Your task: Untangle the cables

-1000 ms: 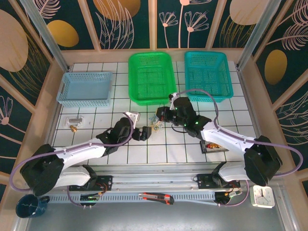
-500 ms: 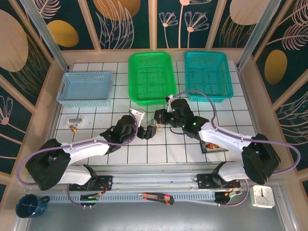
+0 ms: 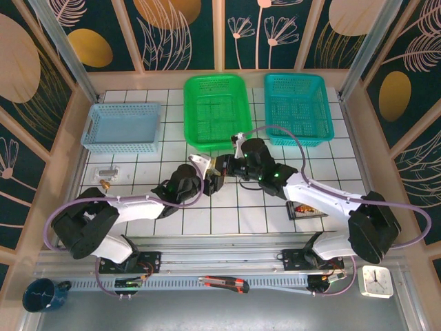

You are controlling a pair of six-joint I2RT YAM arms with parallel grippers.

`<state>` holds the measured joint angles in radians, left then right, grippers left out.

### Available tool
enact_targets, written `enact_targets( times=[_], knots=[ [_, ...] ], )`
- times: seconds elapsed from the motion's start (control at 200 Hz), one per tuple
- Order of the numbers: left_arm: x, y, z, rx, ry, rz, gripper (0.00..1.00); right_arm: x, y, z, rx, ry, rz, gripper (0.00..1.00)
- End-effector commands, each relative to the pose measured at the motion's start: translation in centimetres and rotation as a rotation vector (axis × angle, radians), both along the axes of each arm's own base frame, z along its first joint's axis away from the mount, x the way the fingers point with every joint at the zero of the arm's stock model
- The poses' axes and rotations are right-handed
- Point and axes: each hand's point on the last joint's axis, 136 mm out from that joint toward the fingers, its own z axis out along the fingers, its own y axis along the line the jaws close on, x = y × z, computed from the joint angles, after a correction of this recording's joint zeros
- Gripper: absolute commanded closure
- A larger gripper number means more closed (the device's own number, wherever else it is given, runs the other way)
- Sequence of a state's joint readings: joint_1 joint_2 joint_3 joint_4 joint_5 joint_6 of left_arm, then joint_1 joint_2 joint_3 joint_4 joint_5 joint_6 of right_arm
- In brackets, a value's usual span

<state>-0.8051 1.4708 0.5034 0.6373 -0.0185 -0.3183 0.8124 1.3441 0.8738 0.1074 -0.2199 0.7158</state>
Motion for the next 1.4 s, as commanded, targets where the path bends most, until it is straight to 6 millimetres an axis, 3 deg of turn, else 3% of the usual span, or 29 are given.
enact_targets(
  times=[0.0,0.09,0.375,0.631,0.676,0.876,1.161,1.396],
  knots=[
    [-1.0,0.7,-1.9,0.016,0.019,-0.002,0.54,0.4,0.6,8.5,0.175,-0.135,0.033,1.0],
    [-1.3,1.3,-2.8,0.025,0.032,0.012,0.65,0.7,0.0,11.5,0.225,-0.181,0.031,1.0],
    [-2.1,2.4,-4.7,0.038,0.072,0.032,0.62,1.8,-3.4,20.5,0.373,-0.313,0.004,1.0],
    [-2.3,2.5,-5.4,0.042,0.089,0.036,0.58,3.0,-7.3,25.6,0.422,-0.412,-0.072,1.0],
    [-2.3,2.5,-5.6,0.043,0.093,0.034,0.57,3.9,-8.7,26.5,0.425,-0.431,-0.11,1.0],
    [-2.4,2.5,-6.1,0.046,0.105,0.03,0.55,4.9,-11.2,30.1,0.466,-0.483,-0.14,1.0],
    [-2.6,2.5,-6.9,0.052,0.127,0.029,0.57,5.1,-11.9,33.8,0.54,-0.515,-0.098,1.0],
    [-2.5,2.3,-5.7,0.029,0.117,0.028,0.49,5.5,-11.3,32.4,0.545,-0.473,-0.068,1.0]
  ],
)
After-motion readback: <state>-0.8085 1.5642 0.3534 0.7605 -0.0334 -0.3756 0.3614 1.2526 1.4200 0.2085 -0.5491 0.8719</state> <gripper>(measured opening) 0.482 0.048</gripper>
